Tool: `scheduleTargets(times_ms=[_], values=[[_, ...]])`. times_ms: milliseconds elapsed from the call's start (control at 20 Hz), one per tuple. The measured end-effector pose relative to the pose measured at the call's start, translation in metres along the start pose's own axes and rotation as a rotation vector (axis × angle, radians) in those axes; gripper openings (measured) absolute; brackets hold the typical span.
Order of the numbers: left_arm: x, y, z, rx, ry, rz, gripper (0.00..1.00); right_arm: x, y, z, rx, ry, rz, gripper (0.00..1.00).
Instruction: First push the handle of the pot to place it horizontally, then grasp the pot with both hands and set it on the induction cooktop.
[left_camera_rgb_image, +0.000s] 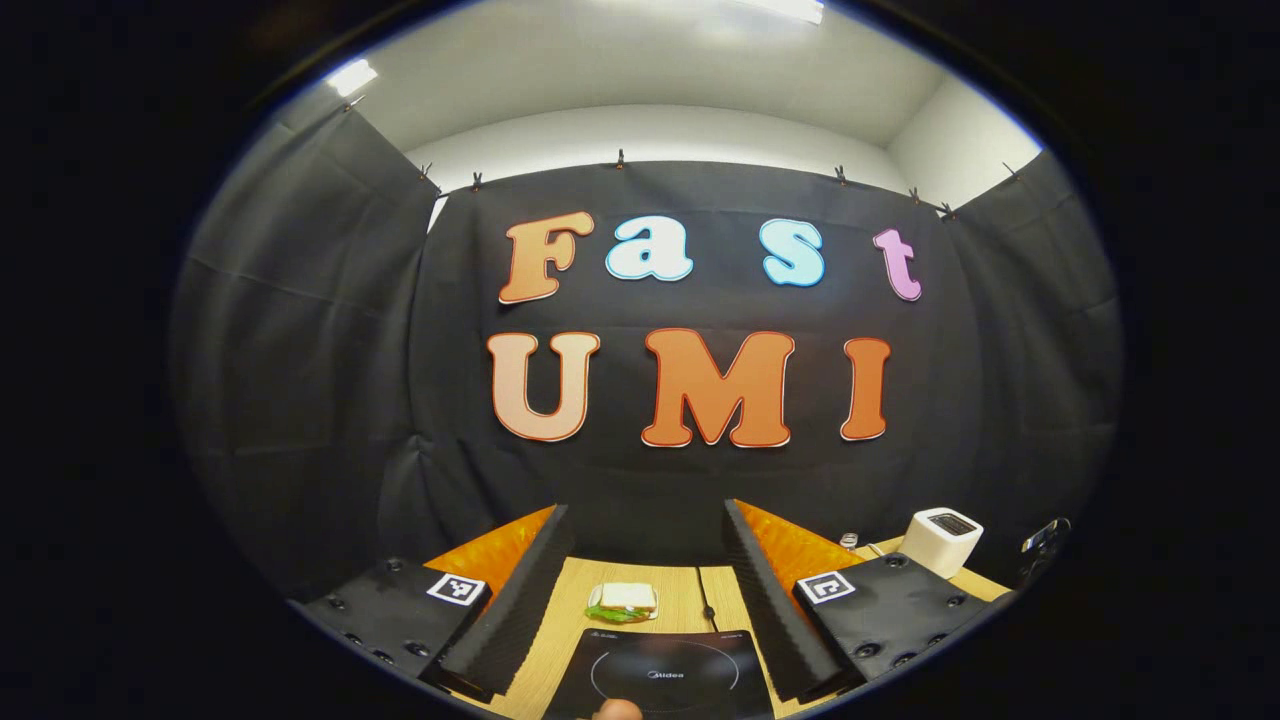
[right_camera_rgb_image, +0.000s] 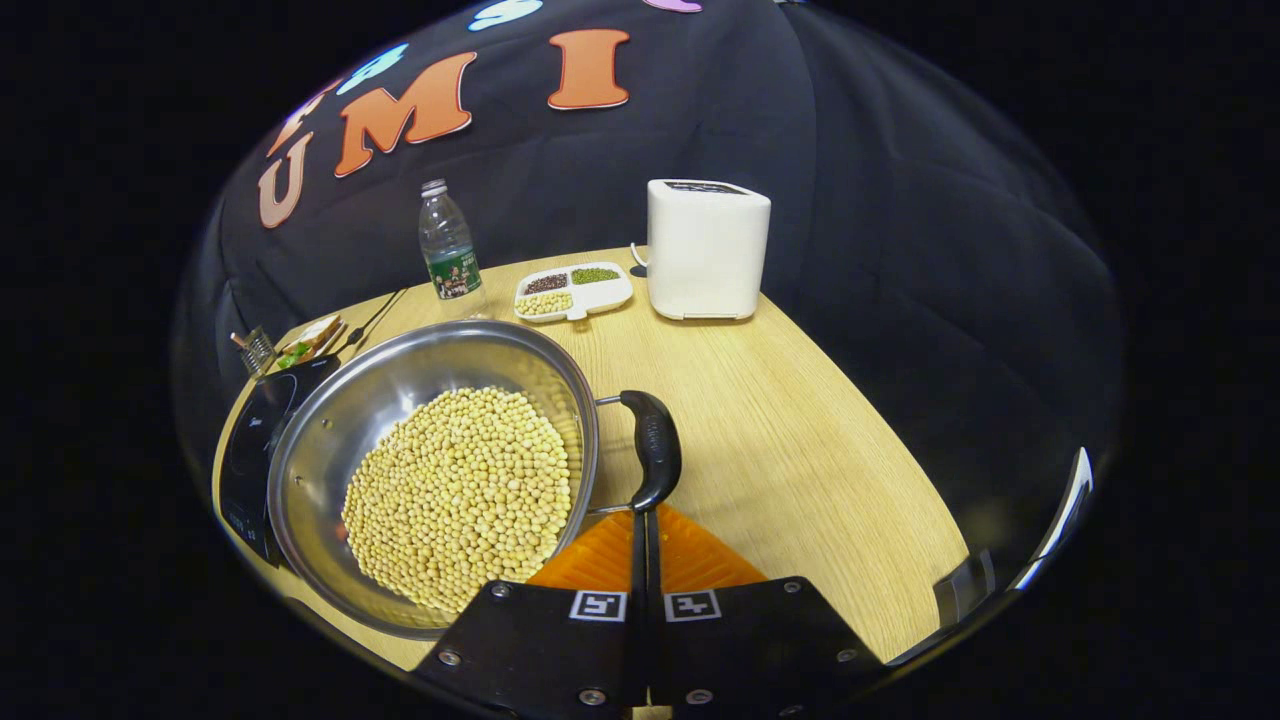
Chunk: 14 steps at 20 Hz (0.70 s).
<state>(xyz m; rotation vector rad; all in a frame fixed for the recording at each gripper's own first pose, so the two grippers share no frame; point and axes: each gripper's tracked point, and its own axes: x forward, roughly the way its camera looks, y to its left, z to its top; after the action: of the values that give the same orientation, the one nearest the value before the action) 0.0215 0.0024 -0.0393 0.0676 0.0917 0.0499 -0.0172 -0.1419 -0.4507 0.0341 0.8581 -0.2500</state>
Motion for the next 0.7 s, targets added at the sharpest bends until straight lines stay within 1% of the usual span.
scheduleTargets(times_ms=[700], values=[[0.0095, -0.0066, -0.0057, 0.004, 0.013, -0.001, 0.97, 0.0090, -0.0049, 0.0088, 0.017, 0.003, -0.004, 0.00]])
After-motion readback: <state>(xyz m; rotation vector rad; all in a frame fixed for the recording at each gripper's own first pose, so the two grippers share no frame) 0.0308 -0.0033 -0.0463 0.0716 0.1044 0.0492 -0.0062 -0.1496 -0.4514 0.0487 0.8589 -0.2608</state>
